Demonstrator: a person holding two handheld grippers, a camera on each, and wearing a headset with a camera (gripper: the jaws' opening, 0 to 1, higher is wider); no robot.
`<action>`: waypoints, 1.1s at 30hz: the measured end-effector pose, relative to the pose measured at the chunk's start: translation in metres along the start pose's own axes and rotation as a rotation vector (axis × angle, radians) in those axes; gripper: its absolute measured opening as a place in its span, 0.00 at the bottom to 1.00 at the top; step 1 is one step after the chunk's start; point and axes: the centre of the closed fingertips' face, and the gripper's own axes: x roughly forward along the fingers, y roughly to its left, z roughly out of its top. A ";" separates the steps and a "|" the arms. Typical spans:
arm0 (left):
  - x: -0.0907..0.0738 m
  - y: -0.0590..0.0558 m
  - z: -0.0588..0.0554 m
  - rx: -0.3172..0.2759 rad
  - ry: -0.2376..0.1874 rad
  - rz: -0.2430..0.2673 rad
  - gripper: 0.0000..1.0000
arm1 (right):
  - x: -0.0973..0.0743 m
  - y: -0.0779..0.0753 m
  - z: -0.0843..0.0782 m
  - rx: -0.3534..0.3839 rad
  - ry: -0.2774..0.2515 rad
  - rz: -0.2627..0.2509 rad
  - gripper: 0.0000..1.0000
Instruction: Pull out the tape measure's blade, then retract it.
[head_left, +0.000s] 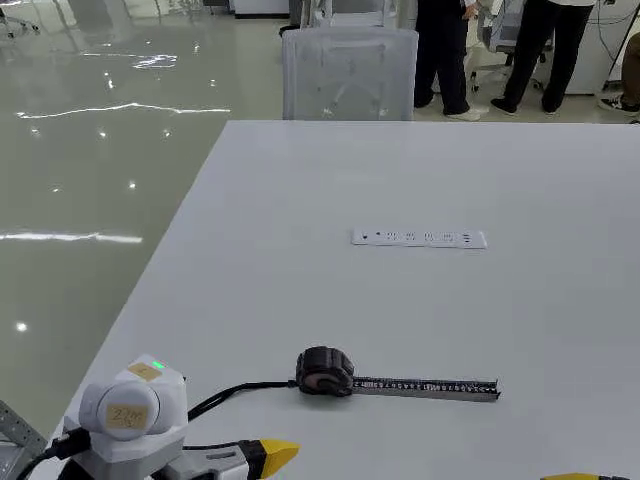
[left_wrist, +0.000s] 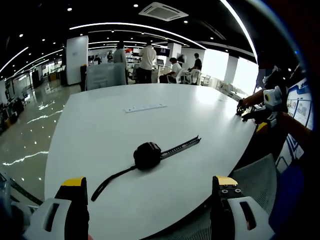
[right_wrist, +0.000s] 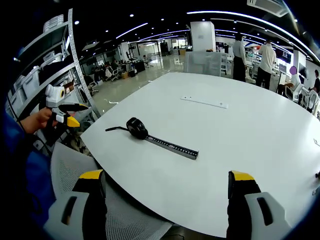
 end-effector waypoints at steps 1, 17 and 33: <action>-0.001 0.001 0.001 -0.002 0.000 0.002 1.00 | -0.001 0.000 0.000 0.002 0.002 0.002 0.99; -0.007 -0.003 0.008 0.008 0.005 0.024 1.00 | -0.018 0.000 0.005 0.000 -0.025 -0.012 0.99; -0.006 -0.017 -0.005 -0.028 0.037 0.032 0.99 | -0.013 0.006 -0.008 -0.012 -0.001 0.004 0.99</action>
